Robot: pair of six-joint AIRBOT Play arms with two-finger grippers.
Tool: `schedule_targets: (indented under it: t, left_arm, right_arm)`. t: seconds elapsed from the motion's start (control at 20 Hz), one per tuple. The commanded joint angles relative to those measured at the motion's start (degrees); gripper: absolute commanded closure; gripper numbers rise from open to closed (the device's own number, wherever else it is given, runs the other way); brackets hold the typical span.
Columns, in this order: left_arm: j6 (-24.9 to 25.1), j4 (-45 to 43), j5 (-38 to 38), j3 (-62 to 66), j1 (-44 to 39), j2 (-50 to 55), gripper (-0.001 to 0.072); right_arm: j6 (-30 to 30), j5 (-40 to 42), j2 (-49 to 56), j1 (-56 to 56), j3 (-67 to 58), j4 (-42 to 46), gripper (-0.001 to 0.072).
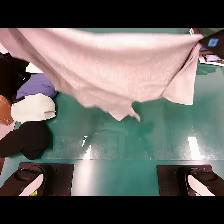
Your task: Fold the shirts.
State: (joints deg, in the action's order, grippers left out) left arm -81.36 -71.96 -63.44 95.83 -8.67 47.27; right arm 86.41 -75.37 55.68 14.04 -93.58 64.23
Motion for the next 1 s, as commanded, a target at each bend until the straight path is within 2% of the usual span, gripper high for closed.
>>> schedule_targets:
  t: [0.0,0.1,0.2,0.35,0.55,0.6,0.65,0.7,0.85,0.95]
  left_arm:
    - [-1.14,0.83,-2.97,-9.2,0.0,1.01,0.0686]
    - [-1.14,0.81,-3.13,-17.77,0.0,1.2,0.0685]
    - [-1.11,0.68,-2.82,-26.21,0.0,1.2,0.0686]
    - [-1.11,-0.31,-0.33,-34.64,0.0,1.2,0.0685]
    - [-1.14,-0.02,1.33,-35.76,0.0,1.18,0.0686]
    - [-1.14,-0.02,1.88,-35.76,0.02,1.18,0.0686]
    - [-1.14,-0.02,2.16,-35.76,0.02,1.18,0.0686]
    - [-1.14,-0.02,2.16,-35.76,0.02,1.18,0.0685]
    - [-1.11,-0.09,2.12,-35.76,0.0,1.18,0.0686]
    - [-1.11,-0.07,2.1,-35.76,0.02,1.18,0.0685]
  right_arm:
    - [1.09,-9.64,6.56,1.55,-0.24,0.39,0.0701]
    - [1.07,-13.97,12.79,4.55,-0.22,0.46,0.0702]
    - [0.83,-13.38,18.38,7.85,1.51,0.48,0.0701]
    - [-0.55,-2.08,25.59,9.73,6.25,0.33,0.0701]
    - [-0.57,11.34,35.69,7.93,2.64,0.24,0.07]
    - [-0.57,13.64,37.97,7.28,0.44,0.26,0.065]
    - [-0.55,15.08,40.17,6.36,-2.21,-0.04,0.0345]
    - [-0.44,14.93,41.79,5.4,-4.81,-0.26,0.0213]
    - [-0.28,8.37,42.77,2.25,-8.44,0.04,0.0213]
    - [-0.44,4.09,41.24,1.6,-4.42,0.04,0.0213]
